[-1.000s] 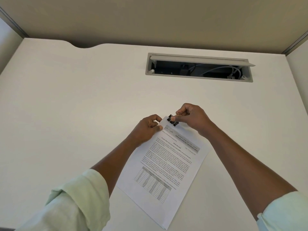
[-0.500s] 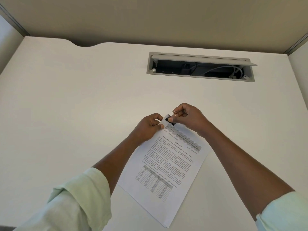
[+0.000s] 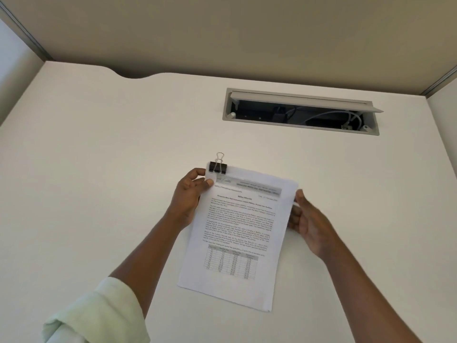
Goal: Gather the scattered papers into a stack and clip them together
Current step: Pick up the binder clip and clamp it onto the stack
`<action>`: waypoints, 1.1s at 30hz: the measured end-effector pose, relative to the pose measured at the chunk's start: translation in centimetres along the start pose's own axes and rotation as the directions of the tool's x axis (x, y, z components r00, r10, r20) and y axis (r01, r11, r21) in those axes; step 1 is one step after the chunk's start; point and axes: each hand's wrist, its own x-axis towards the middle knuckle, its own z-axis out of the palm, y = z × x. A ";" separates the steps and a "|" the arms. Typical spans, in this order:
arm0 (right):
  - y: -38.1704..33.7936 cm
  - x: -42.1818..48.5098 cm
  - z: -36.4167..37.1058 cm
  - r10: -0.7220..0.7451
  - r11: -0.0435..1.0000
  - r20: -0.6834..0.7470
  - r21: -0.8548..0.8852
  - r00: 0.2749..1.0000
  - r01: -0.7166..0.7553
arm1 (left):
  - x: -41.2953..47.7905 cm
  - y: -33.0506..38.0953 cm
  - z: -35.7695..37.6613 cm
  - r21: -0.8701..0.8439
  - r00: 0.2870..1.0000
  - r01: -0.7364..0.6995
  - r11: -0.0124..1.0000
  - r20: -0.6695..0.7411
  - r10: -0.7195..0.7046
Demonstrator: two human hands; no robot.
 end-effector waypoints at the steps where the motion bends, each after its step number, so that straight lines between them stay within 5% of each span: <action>1: 0.7 -0.6 0.7 0.015 1.000 0.044 0.016 0.999 -0.015 | 0.0 0.2 -0.4 -0.025 1.000 -0.010 1.000 -0.026 0.010; 4: 2.8 -1.3 3.5 0.035 0.999 0.122 0.008 0.992 -0.037 | 0.3 1.5 -1.5 -0.105 0.993 -0.048 0.993 -0.117 0.036; 9: 4.0 0.6 7.3 -0.008 1.000 0.039 -0.011 0.999 0.008 | 0.2 2.9 -3.7 -0.165 0.977 0.007 0.986 -0.211 -0.042; 15: 0.2 4.7 11.9 -0.046 0.998 -0.054 -0.043 0.997 0.044 | -3.0 1.4 -7.6 0.179 0.966 0.184 0.966 -0.214 -0.145; 19: -2.9 8.0 16.0 -0.070 0.990 -0.088 -0.127 0.994 0.058 | -3.3 1.7 -9.8 0.456 0.946 0.178 0.872 -0.322 -0.025; 25: -6.2 11.2 21.7 -0.134 0.942 -0.110 -0.322 0.985 0.093 | 0.9 4.5 -12.9 0.580 0.897 0.133 0.804 -0.415 0.151; 33: -3.9 11.3 25.0 -0.339 0.632 -0.044 -0.750 0.940 0.193 | 3.6 4.6 -16.3 0.898 0.956 0.023 0.439 -0.149 0.255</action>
